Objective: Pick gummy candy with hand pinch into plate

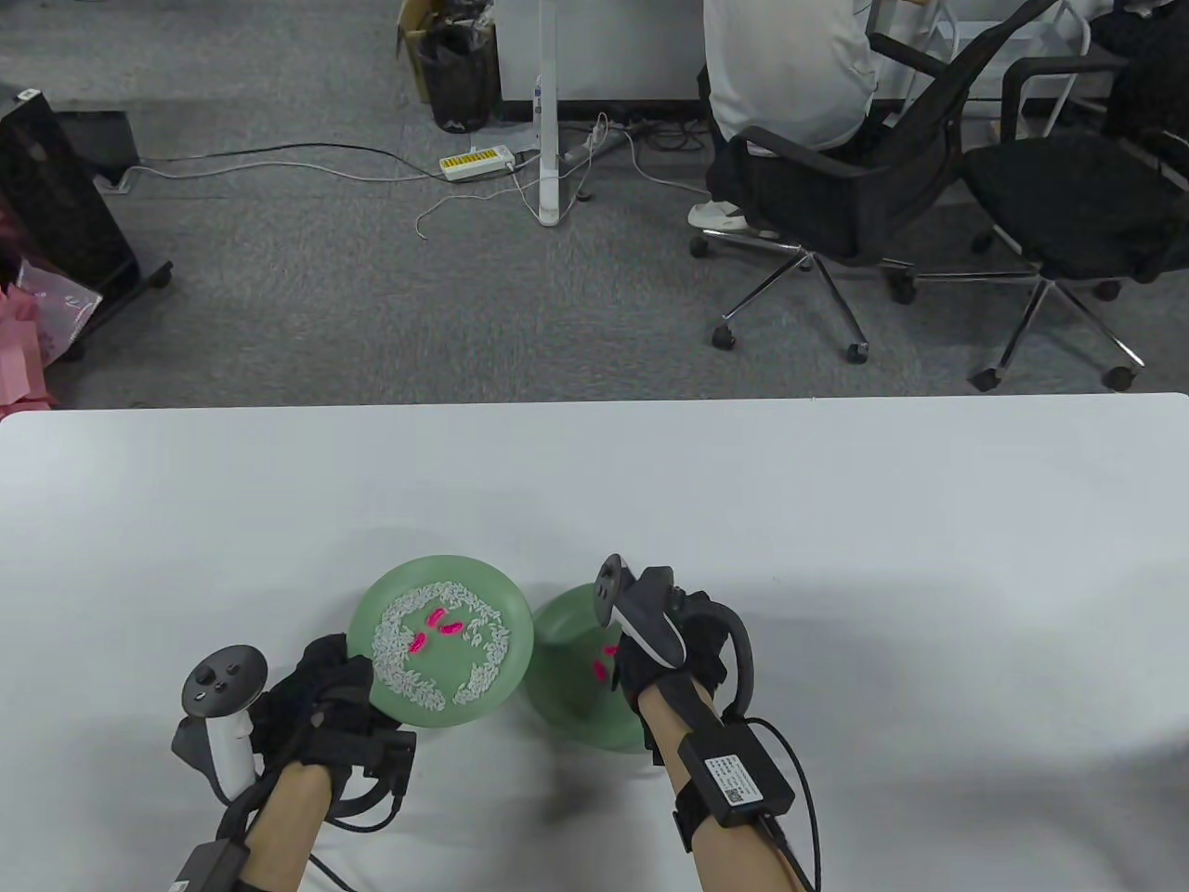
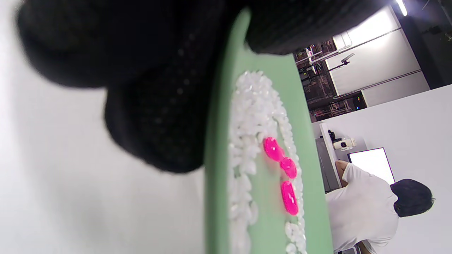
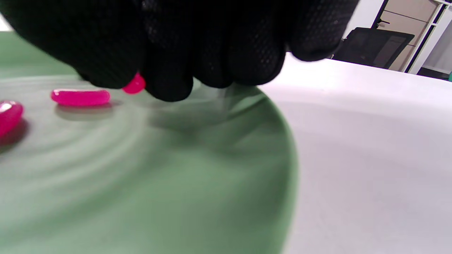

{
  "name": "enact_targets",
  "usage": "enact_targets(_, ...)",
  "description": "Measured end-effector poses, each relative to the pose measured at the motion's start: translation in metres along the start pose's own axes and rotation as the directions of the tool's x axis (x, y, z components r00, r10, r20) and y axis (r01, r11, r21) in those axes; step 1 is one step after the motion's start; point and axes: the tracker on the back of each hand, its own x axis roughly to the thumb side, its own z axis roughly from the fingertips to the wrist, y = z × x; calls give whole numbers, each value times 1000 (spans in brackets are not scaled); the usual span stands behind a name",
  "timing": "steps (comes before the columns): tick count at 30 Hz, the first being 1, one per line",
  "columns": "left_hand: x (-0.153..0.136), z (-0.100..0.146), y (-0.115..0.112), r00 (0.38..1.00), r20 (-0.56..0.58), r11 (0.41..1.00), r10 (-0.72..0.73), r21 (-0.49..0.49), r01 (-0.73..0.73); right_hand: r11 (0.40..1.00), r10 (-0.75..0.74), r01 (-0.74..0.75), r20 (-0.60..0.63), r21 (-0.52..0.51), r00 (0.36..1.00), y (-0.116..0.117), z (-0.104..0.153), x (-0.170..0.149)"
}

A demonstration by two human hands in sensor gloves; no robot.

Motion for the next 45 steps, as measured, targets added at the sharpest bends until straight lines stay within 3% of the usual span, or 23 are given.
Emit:
enact_targets(4,0,0,0,1000,0,1000,0,-1,0,999,-29,28,-11,-42,1000,-6,2,-3)
enact_targets(7,0,0,-1,1000,1,1000,0,-3,0,983,-123,124,20,-138,992,-22,11,1)
enact_targets(10,0,-1,-1,1000,1,1000,3,-9,-3,948,-241,258,107,-187,965,-41,25,15)
enact_targets(15,-1,0,-2,1000,4,1000,0,-15,0,900,-358,412,297,-142,885,-65,50,61)
enact_targets(18,0,1,-3,1000,11,1000,-1,-20,1,918,-296,365,350,-152,889,-68,57,89)
enact_targets(23,1,3,-3,999,24,1000,-25,-15,26,973,-74,137,311,-184,948,-67,55,123)
enact_targets(26,3,3,-4,999,27,999,-28,-22,28,974,-45,110,310,-196,950,-64,52,133)
enact_targets(38,3,1,-2,999,26,999,-19,-32,20,978,63,12,352,-208,934,-52,48,154)
enact_targets(45,3,0,-4,999,28,999,-26,-42,27,958,180,-78,368,-275,912,-51,53,160)
